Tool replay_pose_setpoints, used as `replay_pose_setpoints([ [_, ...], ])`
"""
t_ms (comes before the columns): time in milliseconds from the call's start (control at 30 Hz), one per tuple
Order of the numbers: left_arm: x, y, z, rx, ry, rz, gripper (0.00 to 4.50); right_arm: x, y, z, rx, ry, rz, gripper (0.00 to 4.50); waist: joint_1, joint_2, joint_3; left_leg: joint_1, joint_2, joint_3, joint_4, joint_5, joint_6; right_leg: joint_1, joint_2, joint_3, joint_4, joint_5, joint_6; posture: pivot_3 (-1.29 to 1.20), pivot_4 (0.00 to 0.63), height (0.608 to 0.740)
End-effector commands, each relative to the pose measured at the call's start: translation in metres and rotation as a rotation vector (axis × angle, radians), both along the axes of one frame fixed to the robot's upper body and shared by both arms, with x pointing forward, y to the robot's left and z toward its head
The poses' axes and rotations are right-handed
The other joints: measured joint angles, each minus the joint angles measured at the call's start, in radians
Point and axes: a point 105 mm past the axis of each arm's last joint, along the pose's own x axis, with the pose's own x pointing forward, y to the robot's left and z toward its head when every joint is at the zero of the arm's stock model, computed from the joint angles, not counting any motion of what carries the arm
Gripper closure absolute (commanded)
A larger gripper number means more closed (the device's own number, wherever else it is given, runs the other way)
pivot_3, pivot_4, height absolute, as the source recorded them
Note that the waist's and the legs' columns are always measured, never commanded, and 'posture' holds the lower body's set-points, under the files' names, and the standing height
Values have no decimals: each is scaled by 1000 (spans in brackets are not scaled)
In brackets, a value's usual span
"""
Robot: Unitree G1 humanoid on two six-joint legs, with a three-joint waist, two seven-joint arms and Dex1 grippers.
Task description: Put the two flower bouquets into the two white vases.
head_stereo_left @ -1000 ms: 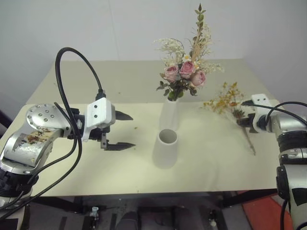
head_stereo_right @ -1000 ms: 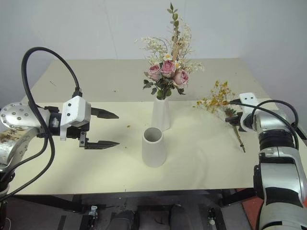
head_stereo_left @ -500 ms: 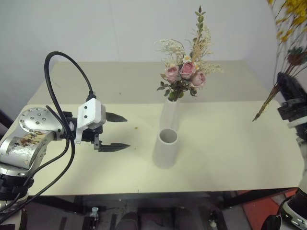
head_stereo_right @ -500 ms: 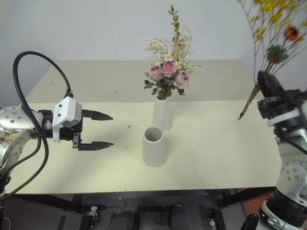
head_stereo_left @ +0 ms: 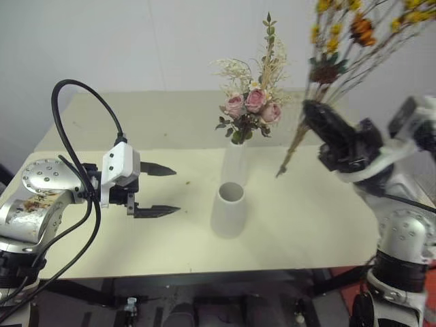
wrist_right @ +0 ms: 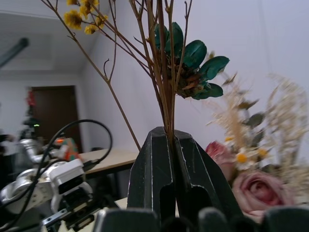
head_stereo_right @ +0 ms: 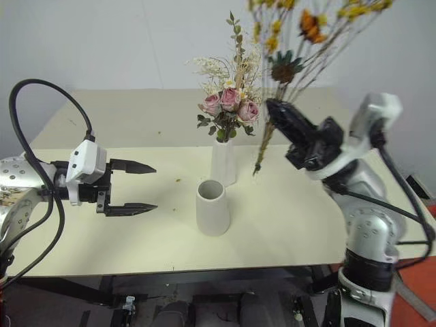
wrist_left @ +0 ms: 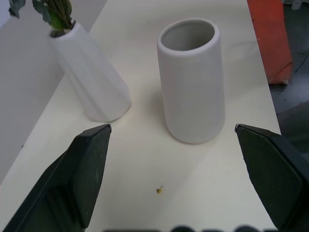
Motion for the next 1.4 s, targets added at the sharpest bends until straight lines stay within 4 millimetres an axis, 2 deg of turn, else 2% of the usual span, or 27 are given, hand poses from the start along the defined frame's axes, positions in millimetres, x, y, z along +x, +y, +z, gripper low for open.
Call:
replay_pose_setpoints([
  [33, -1, 2, 9, -15, -43, 19, 0, 3, 11, 4, -4, -61, 40, 4428, 1, 0, 0, -1, 0, 0, 0, 0, 0, -1, 0, 0, 0, 1, 2, 0, 150, 740],
  [300, -2, 6, 5, -20, -37, 48, 0, -1, 41, 5, 27, -78, 125, 4428, 1, 0, 0, -8, 0, 1, -2, 0, -1, -11, 0, 2, 1, 2, 2, 0, 150, 740],
  [600, 2, 4, 3, -41, -21, 49, 0, -5, 66, 1, 42, -77, 164, 4428, -1, 0, 0, -7, 1, 2, -2, 0, -1, -11, 2, 2, 2, 3, 1, 0, 150, 740],
  [833, 2, 2, 5, -43, -27, 44, 0, -7, 74, -10, 18, -42, 185, 4428, 0, 0, 0, -7, 2, 3, -2, 0, -1, -11, 2, 2, 2, 3, 0, 0, 150, 740],
  [1400, 6, 1, 8, -28, -49, 49, 0, -1, 77, -48, -1, -9, 163, 4428, -2, 0, 0, -6, 2, 3, -3, 0, -1, -12, 2, 2, 2, 3, 0, 0, 150, 740],
])
